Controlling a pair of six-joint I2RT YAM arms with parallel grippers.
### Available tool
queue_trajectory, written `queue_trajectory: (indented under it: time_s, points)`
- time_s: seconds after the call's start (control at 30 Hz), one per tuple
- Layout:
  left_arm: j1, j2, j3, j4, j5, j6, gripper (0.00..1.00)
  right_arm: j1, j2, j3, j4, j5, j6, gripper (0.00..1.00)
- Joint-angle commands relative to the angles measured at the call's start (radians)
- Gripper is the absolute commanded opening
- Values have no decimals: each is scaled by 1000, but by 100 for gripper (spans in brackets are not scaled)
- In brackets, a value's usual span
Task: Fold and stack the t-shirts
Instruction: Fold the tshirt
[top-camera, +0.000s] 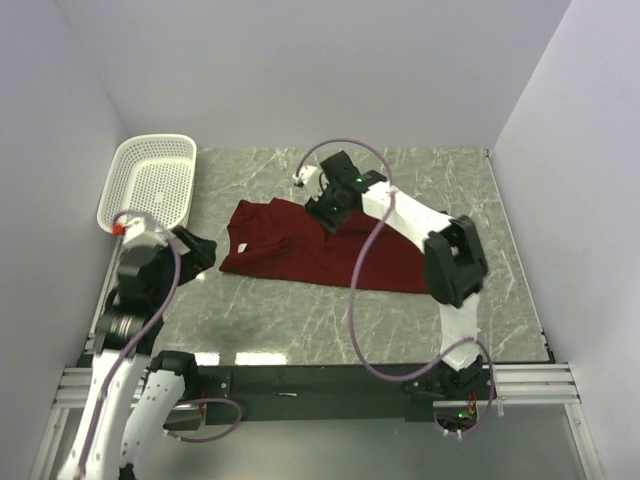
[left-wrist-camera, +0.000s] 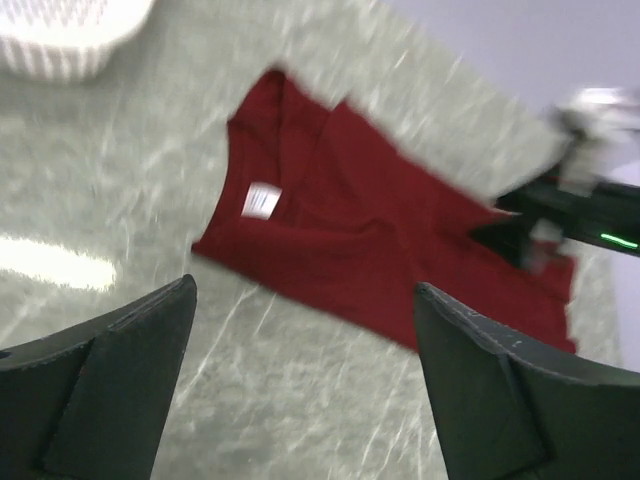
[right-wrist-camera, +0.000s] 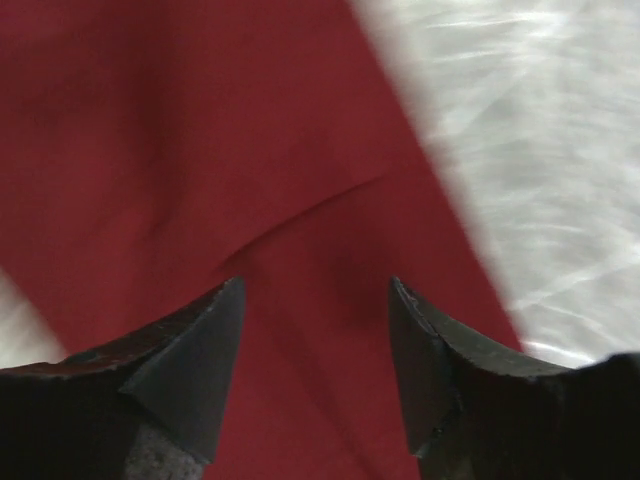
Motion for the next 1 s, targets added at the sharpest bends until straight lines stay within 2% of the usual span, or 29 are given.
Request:
queue_trajectory:
  time_s: [0.0, 0.1, 0.23, 0.37, 0.47, 0.67, 0.97]
  points:
    - [4, 234, -2, 7, 99, -26, 91, 18, -228, -136, -82, -378, -159, 66]
    - [4, 400, -14, 66, 167, -26, 84, 4, -348, -278, -76, -414, -177, 66]
    - [5, 586, 7, 194, 158, 20, 84, -64, -488, -442, -41, -455, -162, 66]
    - [4, 846, 102, 195, 153, 92, 77, -192, -619, -583, -25, -541, -134, 66]
    - [7, 951, 147, 186, 129, 137, 72, -281, -686, -637, -45, -596, -142, 66]
    - [7, 1030, 205, 165, 118, 172, 59, -321, -767, -708, -41, -632, -142, 66]
    - [7, 1056, 254, 116, 106, 247, 58, -329, -753, -700, -53, -650, -137, 66]
